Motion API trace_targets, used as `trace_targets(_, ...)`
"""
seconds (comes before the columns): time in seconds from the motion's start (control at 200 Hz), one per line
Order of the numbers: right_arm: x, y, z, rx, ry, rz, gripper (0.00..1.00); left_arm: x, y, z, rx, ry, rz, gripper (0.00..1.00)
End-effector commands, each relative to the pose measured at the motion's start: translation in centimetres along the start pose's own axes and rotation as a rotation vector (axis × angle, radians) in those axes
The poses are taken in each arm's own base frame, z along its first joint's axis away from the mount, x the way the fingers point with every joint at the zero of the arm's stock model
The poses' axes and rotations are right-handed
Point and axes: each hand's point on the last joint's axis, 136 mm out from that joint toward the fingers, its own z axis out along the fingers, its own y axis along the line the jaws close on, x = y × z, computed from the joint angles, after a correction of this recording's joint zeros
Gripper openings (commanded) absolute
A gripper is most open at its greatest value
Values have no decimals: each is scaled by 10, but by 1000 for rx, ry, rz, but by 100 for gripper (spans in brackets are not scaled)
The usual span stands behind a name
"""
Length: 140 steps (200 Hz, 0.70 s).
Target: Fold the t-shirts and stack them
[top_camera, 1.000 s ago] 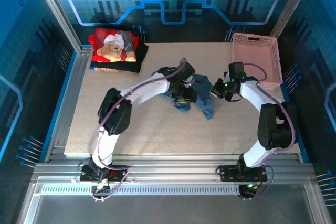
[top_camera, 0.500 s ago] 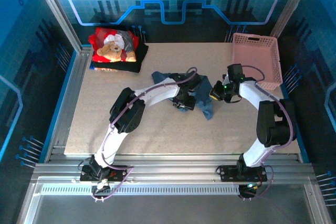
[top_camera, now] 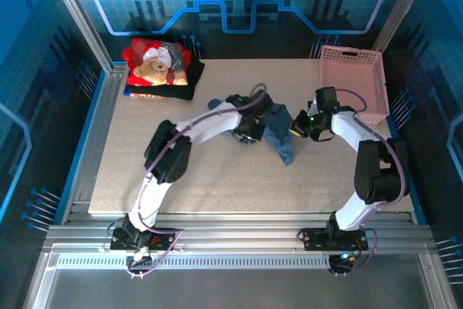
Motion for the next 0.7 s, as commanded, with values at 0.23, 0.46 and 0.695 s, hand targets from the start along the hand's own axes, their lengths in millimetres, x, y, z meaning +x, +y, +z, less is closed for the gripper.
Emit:
trace_targets(0.23,-66,91,-136,-225,-339,-171,0,-64,102,-269,165,-571,-267,0)
trace_targets(0.46,-89,121,-237,-309,-561,-230,0,-56,155,-370,193,-826,-329,0)
trace_targets(0.695,-85,132,-308,-377,-697,-239,0,-50,185,-424,239,-992,-352,0)
